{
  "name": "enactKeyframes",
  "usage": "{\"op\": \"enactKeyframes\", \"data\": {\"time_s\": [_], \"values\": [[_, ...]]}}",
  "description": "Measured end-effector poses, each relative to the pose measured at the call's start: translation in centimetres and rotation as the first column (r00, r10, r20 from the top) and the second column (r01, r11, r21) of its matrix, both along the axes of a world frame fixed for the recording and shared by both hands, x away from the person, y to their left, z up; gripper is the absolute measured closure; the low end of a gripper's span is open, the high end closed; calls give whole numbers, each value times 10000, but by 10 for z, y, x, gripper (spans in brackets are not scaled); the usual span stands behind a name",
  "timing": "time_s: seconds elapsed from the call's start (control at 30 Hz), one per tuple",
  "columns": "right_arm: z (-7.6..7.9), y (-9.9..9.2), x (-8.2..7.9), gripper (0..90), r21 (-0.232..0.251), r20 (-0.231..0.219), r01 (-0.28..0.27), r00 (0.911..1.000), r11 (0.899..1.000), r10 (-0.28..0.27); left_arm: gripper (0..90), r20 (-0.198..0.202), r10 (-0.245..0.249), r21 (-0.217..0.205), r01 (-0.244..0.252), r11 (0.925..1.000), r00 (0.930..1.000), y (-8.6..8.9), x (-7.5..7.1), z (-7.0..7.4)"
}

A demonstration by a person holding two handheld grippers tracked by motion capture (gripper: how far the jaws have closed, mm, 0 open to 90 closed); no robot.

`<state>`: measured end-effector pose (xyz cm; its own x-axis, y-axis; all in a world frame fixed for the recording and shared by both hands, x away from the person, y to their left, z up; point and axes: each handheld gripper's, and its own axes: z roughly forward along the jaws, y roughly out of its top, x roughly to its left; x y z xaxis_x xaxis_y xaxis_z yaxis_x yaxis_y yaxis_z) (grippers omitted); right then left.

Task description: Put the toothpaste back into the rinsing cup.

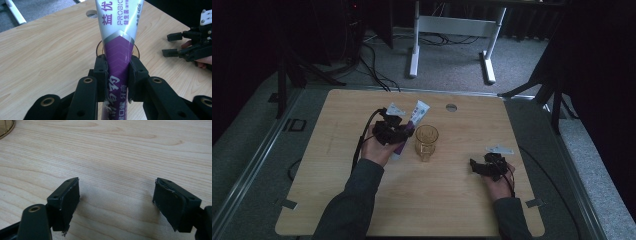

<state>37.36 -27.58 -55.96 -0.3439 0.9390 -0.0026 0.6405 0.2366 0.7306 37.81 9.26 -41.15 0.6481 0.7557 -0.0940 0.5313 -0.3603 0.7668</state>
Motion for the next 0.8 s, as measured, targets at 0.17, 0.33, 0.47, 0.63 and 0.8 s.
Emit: {"op": "enactKeyframes", "data": {"time_s": [0.17, 0.33, 0.47, 0.63, 0.8], "values": [[0, 0, 0, 210, 1, -3, 2, 10000, 10000, -2, 726, 101, -3, -225, 5, 9997, 9999, 1, 1, 0], [0, 0, 0, 210, 0, 1, -1, 10000, 10000, 1, 726, 104, -47, -296, 50, 9995, 9999, 0, 2, 0], [0, 0, 0, 210, 3, -3, 3, 10000, 10000, -3, 727, 215, -32, -408, 41, 9992, 9998, -1, 2, 1], [0, 0, 0, 209, 2, 0, 0, 10000, 10000, 0, 727, 350, -59, -532, 78, 9986, 9994, -1, 2, 3], [0, 0, 0, 209, 2, -2, 3, 10000, 10000, -3, 726, 423, -52, -616, 78, 9981, 9991, -2, 3, 5]]}}
